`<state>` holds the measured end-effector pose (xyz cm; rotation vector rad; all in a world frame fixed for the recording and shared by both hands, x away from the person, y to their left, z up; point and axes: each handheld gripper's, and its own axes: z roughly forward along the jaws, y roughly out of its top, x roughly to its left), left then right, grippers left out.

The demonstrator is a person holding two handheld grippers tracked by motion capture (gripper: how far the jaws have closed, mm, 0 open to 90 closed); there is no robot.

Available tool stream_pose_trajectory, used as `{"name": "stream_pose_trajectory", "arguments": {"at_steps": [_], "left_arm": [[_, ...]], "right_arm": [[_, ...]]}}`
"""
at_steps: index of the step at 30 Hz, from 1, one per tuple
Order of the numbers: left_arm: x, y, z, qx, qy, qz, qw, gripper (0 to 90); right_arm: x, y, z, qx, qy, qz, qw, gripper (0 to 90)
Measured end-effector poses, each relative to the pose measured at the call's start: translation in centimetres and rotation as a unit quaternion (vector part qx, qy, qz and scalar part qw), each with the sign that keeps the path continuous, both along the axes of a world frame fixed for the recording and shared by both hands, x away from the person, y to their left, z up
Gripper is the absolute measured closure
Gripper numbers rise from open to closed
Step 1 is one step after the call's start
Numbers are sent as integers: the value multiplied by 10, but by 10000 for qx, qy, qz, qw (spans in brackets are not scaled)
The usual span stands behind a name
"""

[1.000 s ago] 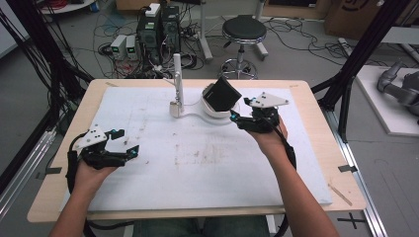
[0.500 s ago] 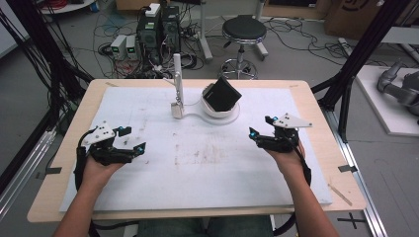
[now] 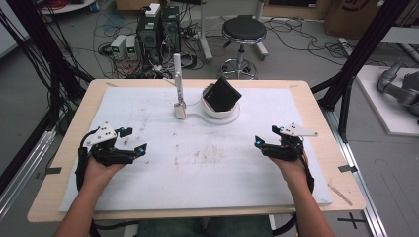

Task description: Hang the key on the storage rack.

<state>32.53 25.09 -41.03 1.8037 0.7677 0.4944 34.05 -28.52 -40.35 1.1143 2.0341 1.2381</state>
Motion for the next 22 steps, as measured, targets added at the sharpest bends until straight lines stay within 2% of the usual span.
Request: {"name": "stream_pose_trajectory", "arguments": {"at_steps": [8,14,22], "left_arm": [[-1,0,-1,-7,24,-2,10000,156],[-2,0,-1,1,23,3,10000,156],[-3,1,-1,13,10,48,10000,156]], "right_arm": [[1,3,-1,-54,-14,27,10000,215],[4,5,-3,-92,88,55,9999,215],[5,5,-4,-89,114,29,9999,215]]}}
